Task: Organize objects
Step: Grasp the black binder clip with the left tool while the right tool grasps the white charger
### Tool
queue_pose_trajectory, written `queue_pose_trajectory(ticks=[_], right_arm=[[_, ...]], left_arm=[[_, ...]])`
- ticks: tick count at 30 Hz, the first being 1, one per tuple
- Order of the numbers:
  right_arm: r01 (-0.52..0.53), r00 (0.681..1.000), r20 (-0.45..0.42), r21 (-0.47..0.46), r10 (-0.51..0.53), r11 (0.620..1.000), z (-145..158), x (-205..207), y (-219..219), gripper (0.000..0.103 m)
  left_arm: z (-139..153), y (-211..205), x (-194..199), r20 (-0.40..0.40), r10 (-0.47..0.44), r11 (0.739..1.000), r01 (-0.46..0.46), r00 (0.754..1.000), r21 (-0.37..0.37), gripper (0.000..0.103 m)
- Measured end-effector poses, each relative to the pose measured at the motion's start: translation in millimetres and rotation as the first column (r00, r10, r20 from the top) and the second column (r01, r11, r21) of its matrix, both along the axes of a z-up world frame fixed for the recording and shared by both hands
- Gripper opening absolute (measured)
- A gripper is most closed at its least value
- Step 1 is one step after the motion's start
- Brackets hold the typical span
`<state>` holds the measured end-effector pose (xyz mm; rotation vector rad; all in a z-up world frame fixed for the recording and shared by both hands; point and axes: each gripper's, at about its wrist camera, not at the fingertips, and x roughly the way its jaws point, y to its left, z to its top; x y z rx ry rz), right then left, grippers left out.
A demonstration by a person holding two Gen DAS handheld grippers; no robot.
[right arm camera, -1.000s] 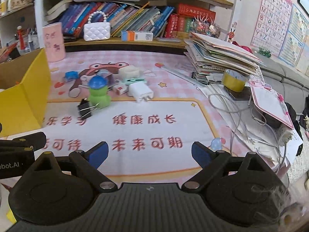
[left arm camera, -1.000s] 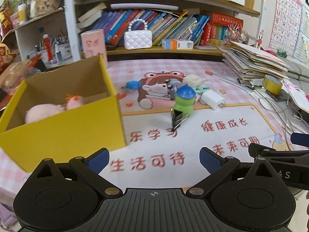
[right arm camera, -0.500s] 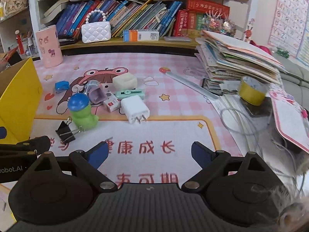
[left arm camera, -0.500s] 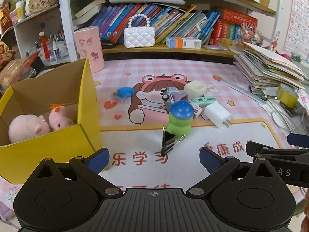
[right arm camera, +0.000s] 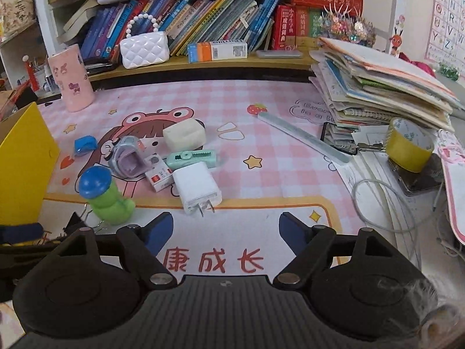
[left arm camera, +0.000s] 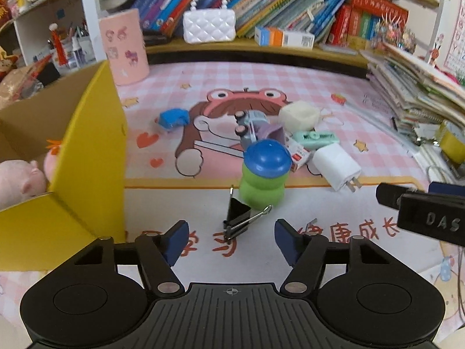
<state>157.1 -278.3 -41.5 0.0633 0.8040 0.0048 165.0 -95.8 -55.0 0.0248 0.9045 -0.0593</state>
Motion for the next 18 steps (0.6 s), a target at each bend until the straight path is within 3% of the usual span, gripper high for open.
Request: queue_pose_trajectory(ticks=[9,10,12,16,18], right_arm=[[-0.047,0.998,-0.034,0.061,0.049,0.997,-12.4,25.3,-6.5,0.081],[-0.052,0.998,-0.038,0.066,0.055,0.996,-14.4,29.2,-6.5,0.081],[-0.067,0.997,-0.039,0.068,0.069,0.995,-18.0,37.0,-5.2,0.081],[-0.123,0.991,-0.044,0.039,0.124,0.992,-28.1,59.2,2.6,0.081],[-0.15,0.987,-0.06,0.019,0.151,0.988,-34.2,71.1,7.9,0.081]], left_arm=[[-26.3,-11.8,25.8,-0.029,-0.01,0.999,0.011,1.0,0.034,0.062],[-28.4,-12.9,27.1,-0.028,-0.014,0.999,0.015,1.0,0.038,0.06],[-31.9,-13.9,29.6,-0.03,-0.025,0.999,0.026,0.999,0.036,0.044],[-30.3,-16.7,28.7,-0.023,-0.067,0.997,0.068,0.997,0.039,0.027],[-28.1,-14.5,24.8,-0.037,-0.07,0.997,0.071,0.997,0.022,0.024]])
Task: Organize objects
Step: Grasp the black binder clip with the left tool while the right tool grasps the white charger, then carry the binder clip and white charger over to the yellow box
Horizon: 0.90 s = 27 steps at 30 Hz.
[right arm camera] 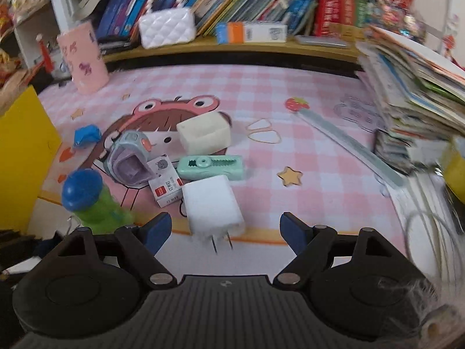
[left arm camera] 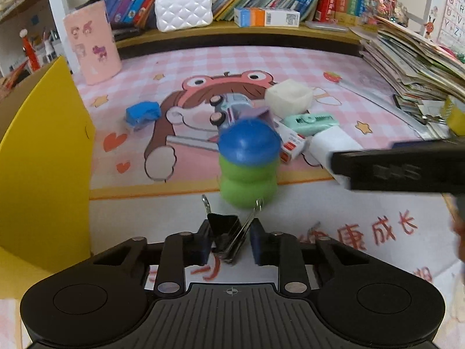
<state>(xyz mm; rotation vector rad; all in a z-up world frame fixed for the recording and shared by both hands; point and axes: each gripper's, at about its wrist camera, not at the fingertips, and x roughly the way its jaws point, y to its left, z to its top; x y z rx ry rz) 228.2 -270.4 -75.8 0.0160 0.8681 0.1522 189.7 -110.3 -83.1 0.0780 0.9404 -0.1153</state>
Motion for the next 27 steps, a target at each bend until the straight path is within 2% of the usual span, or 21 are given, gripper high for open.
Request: queue_pose_trajectory(ticks=[5,9,12,16,23,27], right_arm=[[-0.053,0.998,-0.025,-0.043,0.052,0.998,-13.5,23.2,12.7,0.077],[-0.095,0.995,-0.018,-0.061,0.094,0.994,-16.9,28.0,17.0,0.042],[-0.097,0.995,-0.026,-0.053,0.096,0.994,-14.8,25.1,14.5,0.042],[-0.048,0.998,-0.044,-0.018,0.047,0.999,-6.9,12.5,9.1,0.042],[-0.009,0.999,-0.044,0.078,0.013,0.997,25.9,-29.3,12.5,0.042],[-0.031,0.999,-0.028,0.09,0.034,0.995,41.3,-56.5,23.8,0.042]], left_arm=[[10.1,12.3,-13.6,0.006,0.035,0.999,-0.035,0.999,-0.017,0.023],[24.2,26.0,-24.5,0.024,0.08,0.995,-0.078,0.997,-0.065,0.023],[36.3,33.2,-31.5,0.043,0.108,0.989,-0.103,0.993,-0.103,0.023],[48.1,37.9,-37.4,0.071,0.121,0.985,-0.112,0.99,-0.128,0.023],[54.4,48.2,-46.8,0.085,0.139,0.978,-0.123,0.987,-0.166,0.023],[61.0,60.7,-56.8,0.104,0.165,0.973,-0.145,0.981,-0.181,0.023]])
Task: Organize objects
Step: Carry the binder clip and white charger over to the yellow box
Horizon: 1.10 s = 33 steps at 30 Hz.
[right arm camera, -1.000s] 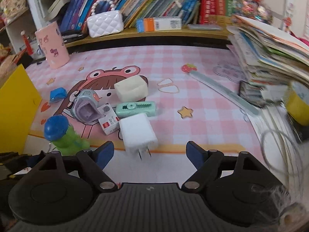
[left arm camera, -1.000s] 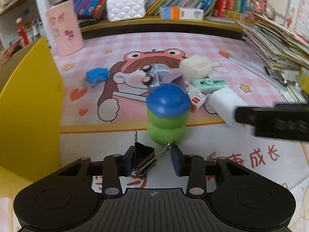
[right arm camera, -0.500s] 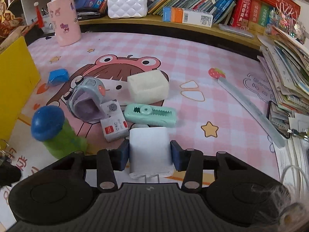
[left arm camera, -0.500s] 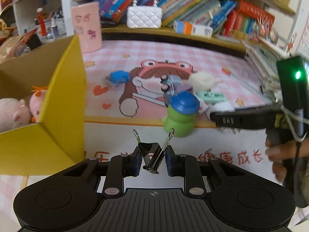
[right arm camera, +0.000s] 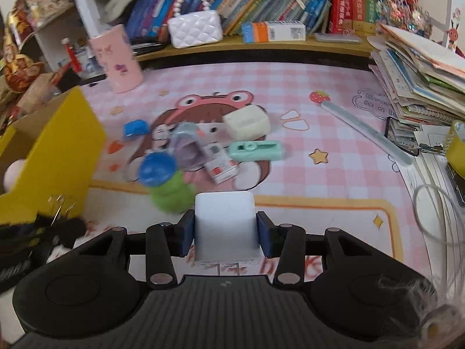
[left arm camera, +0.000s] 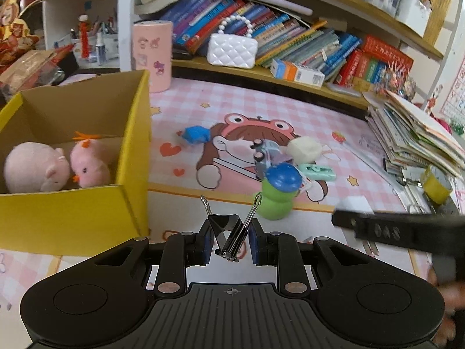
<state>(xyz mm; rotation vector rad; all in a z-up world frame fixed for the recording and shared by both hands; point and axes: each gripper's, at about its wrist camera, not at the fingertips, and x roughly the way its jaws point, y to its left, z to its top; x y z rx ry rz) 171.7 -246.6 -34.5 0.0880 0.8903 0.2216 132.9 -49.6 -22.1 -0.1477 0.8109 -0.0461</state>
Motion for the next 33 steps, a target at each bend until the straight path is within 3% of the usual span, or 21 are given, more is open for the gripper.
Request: queue_pose_trajectory(ticks=[17,33], right_arm=[[-0.093,0.996,0.003,-0.041,0.094,0.995,12.0,-68.0,83.5,0.042],[-0.196,0.981,-0.013,-0.036,0.195,0.98,9.7,-128.7,176.8,0.042]], left_arm=[[5.9,74.9,-56.5,0.026,0.043,0.998,-0.041,0.999,-0.053,0.023],[12.1,157.4,-125.8,0.032,0.115,0.993,-0.114,0.993,-0.044,0.023]])
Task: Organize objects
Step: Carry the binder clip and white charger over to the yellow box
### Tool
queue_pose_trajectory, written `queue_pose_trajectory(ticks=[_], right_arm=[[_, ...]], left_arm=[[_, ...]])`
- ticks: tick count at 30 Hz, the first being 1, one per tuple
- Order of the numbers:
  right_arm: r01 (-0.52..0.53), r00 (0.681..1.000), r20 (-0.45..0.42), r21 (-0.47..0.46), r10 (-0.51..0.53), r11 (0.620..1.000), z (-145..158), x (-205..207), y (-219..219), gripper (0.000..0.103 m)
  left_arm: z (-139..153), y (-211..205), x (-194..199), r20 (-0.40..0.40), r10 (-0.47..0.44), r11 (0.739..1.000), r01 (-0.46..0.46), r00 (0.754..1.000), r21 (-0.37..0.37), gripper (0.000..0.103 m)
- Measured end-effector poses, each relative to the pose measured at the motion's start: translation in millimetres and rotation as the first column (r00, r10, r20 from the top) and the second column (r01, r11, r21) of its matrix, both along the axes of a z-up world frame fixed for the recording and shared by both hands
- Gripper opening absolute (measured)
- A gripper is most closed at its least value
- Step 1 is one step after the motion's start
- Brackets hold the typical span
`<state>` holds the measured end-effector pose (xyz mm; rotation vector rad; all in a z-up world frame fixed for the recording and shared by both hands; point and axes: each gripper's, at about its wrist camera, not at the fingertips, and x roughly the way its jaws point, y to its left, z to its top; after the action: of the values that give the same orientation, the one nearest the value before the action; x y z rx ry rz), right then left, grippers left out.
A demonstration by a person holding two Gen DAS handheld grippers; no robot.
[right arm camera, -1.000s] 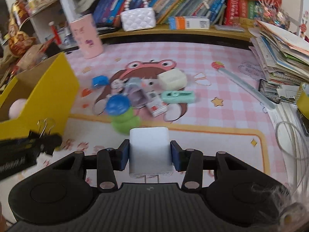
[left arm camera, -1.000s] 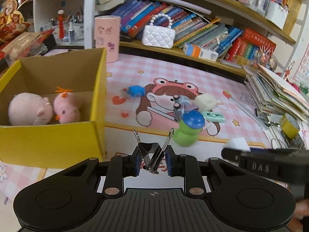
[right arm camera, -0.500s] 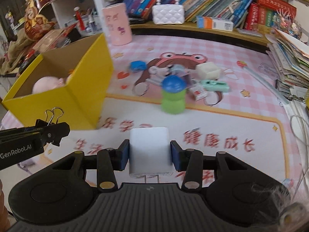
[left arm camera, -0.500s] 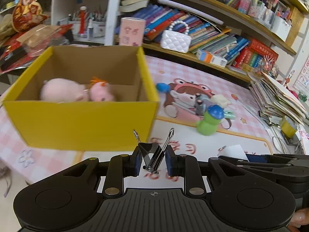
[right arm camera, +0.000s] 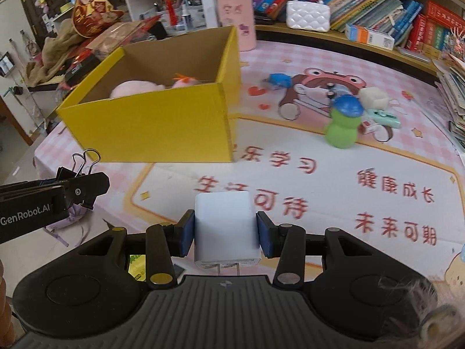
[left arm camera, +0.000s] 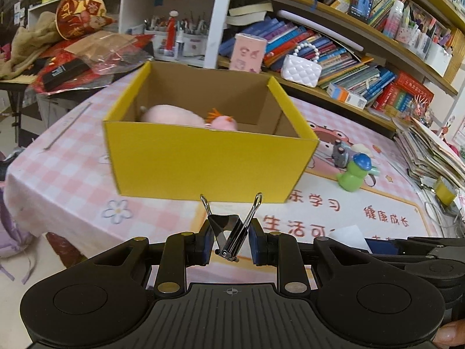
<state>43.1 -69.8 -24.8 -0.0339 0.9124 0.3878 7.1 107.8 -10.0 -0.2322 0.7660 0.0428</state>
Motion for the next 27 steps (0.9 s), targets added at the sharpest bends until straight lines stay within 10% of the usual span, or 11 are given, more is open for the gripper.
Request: queue_pose_trajectory(ticks=[27], right_arm=[[-0.044,0.998,0.048,0.022,0.043,0.999,6.3,-53.5,77.2,0.042]], left_arm=[[13.0,65.9,-56.7,0.066,0.017,0.999,-0.02,0.998,0.047,0.023]])
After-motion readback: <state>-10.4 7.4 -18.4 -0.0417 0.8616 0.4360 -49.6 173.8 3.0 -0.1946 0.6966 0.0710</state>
